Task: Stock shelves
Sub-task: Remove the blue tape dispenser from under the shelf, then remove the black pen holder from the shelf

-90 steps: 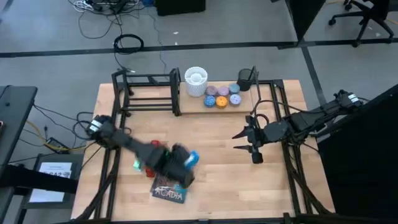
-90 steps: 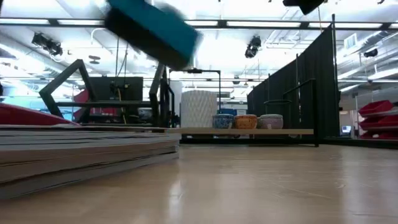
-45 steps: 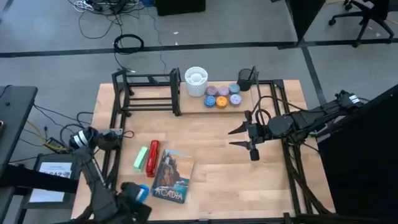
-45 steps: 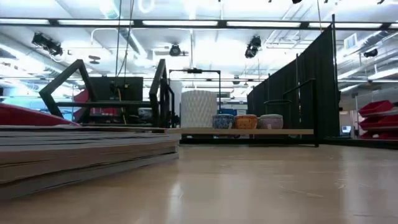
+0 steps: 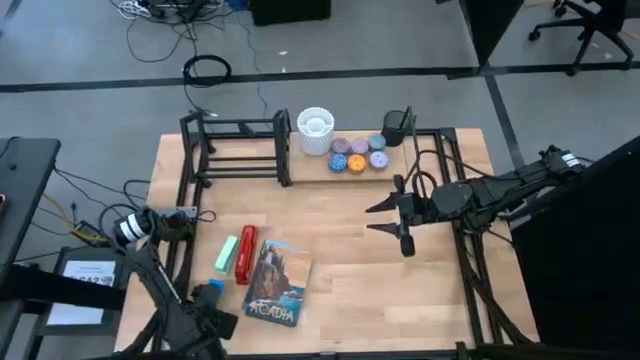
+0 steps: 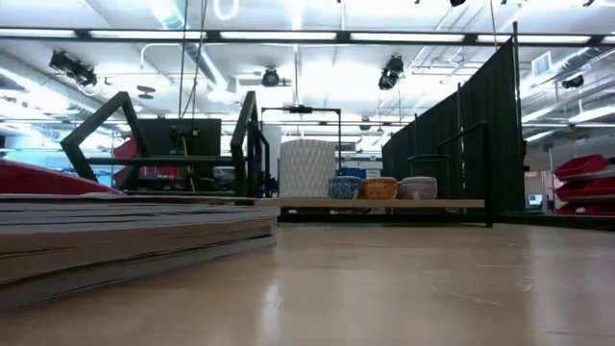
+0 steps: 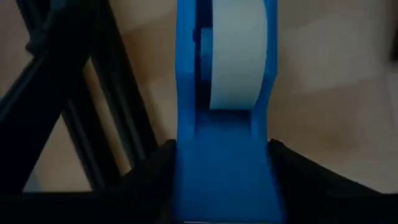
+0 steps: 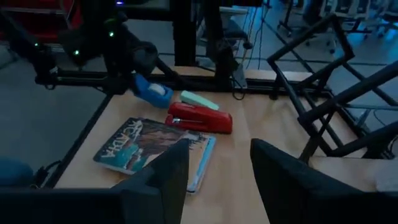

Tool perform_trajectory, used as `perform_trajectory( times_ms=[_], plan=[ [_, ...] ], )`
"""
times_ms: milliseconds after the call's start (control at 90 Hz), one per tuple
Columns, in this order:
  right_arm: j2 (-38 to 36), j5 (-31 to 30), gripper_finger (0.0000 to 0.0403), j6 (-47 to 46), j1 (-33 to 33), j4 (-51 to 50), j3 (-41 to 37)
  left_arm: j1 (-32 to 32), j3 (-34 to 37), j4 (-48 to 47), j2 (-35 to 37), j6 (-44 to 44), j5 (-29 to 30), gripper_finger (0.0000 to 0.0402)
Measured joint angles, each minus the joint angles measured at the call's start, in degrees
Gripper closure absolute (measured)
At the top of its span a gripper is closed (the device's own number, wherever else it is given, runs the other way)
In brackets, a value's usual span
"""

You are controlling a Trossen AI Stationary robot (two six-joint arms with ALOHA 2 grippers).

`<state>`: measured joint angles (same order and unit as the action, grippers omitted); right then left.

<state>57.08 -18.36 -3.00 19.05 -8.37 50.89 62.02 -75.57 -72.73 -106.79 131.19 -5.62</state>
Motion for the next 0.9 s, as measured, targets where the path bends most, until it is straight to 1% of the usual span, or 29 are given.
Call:
perform_trajectory(
  times_ms=[178,289,367,433,511,622,678,722,811,900],
  plan=[
    [0.0,0.0,0.0259,-0.4,-1.1,0.8,0.0,-0.1,0.1,0.0,0.0,-1.9,1.6,0.0099],
    [0.0,-0.1,0.0259,-0.5,-1.2,1.3,0.0,-0.1,0.1,-0.1,0.0,-2.1,1.7,0.0060],
    [0.0,0.0,0.0259,-0.5,-1.2,1.2,0.0,-0.1,-0.9,-1.2,0.0,-2.0,1.5,0.0050],
    [0.0,0.0,0.0259,-0.5,-1.2,1.2,0.0,-0.3,-3.5,-3.8,0.2,-2.0,1.5,0.0048],
    [0.0,0.0,0.0259,-0.5,-1.2,0.9,0.0,-0.7,-7.8,-9.2,0.2,-2.0,1.8,0.0050],
    [0.0,0.0,0.0259,-0.2,-1.2,0.9,0.0,-2.0,-15.7,-17.4,0.3,-2.2,5.3,0.0055],
    [0.0,0.0,0.0259,-0.2,-1.2,0.9,0.0,-2.8,-19.0,-17.5,0.5,-3.6,8.8,0.0056],
    [0.0,0.0,0.0259,-0.4,-1.2,0.9,0.0,-3.4,-20.6,-16.7,1.0,-5.1,13.7,0.0057],
    [0.0,0.1,0.0259,0.2,-1.6,0.7,0.0,-5.1,-24.0,-17.2,1.2,-7.9,25.3,0.0058],
    [0.0,0.1,0.0259,1.6,-2.3,-0.5,0.0,-7.3,-25.6,-17.4,1.2,-12.8,38.6,0.0058]
  ],
)
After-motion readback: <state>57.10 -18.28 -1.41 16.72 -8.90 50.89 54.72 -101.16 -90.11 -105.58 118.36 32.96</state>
